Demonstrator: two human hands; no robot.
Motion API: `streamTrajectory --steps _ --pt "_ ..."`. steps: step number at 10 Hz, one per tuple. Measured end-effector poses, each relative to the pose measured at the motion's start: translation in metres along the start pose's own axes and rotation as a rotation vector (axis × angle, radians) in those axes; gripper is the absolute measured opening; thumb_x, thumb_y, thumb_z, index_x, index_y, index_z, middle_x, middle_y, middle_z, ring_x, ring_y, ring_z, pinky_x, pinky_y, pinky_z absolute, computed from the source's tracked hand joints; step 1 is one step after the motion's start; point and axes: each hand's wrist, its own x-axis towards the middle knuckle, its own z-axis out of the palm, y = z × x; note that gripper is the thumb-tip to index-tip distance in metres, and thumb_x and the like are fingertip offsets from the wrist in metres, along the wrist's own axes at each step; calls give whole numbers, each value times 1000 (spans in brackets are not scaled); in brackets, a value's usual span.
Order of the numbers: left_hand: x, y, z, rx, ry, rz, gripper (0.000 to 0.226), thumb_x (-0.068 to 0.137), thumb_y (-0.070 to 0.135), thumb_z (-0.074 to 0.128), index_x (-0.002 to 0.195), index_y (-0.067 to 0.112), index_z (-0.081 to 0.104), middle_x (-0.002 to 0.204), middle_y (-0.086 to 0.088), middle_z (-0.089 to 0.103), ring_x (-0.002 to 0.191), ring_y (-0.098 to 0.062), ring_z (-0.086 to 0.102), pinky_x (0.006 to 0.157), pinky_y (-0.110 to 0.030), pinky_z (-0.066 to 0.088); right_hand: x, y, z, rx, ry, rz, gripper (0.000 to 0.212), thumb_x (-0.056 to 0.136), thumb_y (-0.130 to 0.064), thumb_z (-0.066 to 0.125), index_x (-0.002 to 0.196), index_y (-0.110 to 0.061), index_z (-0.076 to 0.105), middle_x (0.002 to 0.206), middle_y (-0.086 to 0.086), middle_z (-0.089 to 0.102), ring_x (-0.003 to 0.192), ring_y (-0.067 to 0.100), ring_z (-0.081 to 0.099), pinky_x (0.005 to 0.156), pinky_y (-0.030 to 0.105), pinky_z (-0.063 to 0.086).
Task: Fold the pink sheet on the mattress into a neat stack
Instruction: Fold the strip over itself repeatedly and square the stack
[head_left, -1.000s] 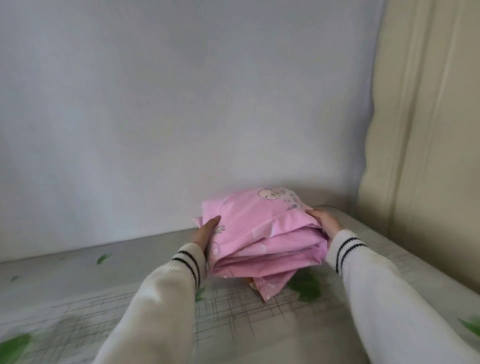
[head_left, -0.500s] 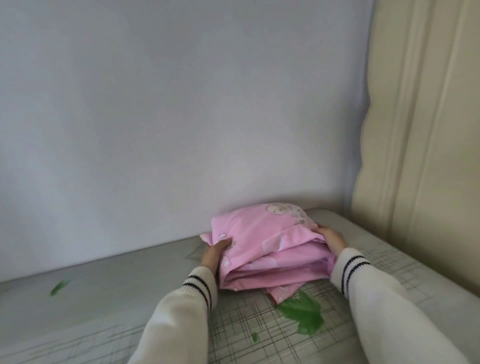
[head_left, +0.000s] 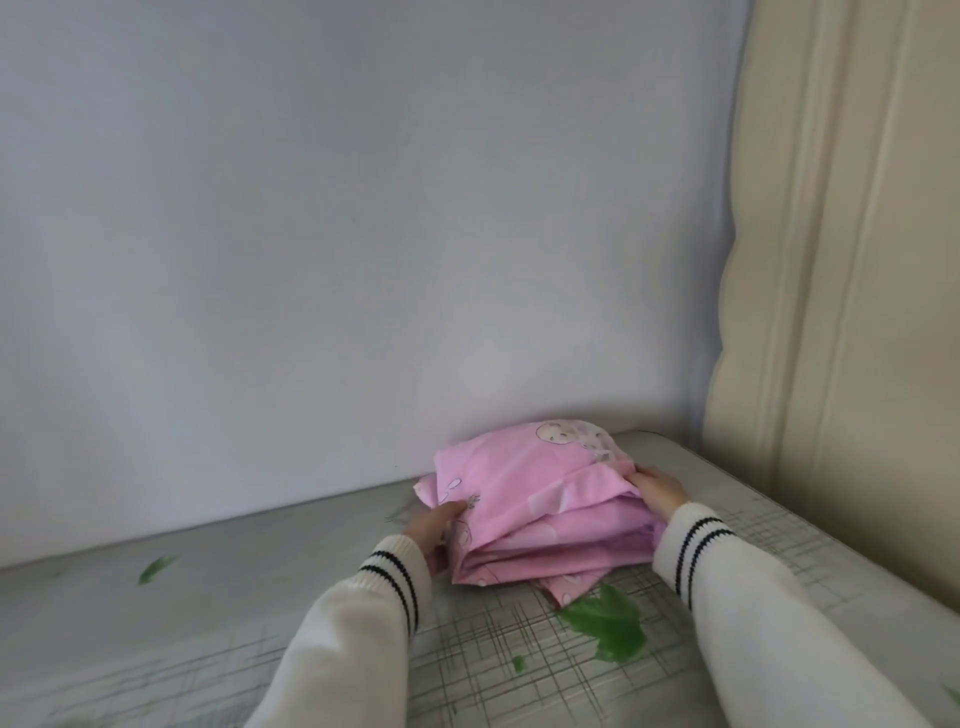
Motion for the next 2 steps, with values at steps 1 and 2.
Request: streamTrajectory --steps 1,2 --pt "-18 4 -7 88 -11 -8 13 92 11 54 102 3 51 79 -12 53 67 -23 54 51 -30 53 -10 -11 -1 -52 -18 -25 36 94 -19 47 127 -6 55 133 17 54 120 31 52 105 36 39" --pt "-34 11 -17 119 -8 9 11 93 12 52 83 7 52 79 -8 54 67 -19 54 48 -26 53 -26 -26 1 -220 -29 -100 34 93 -23 47 125 -16 58 130 12 58 118 29 54 104 38 40"
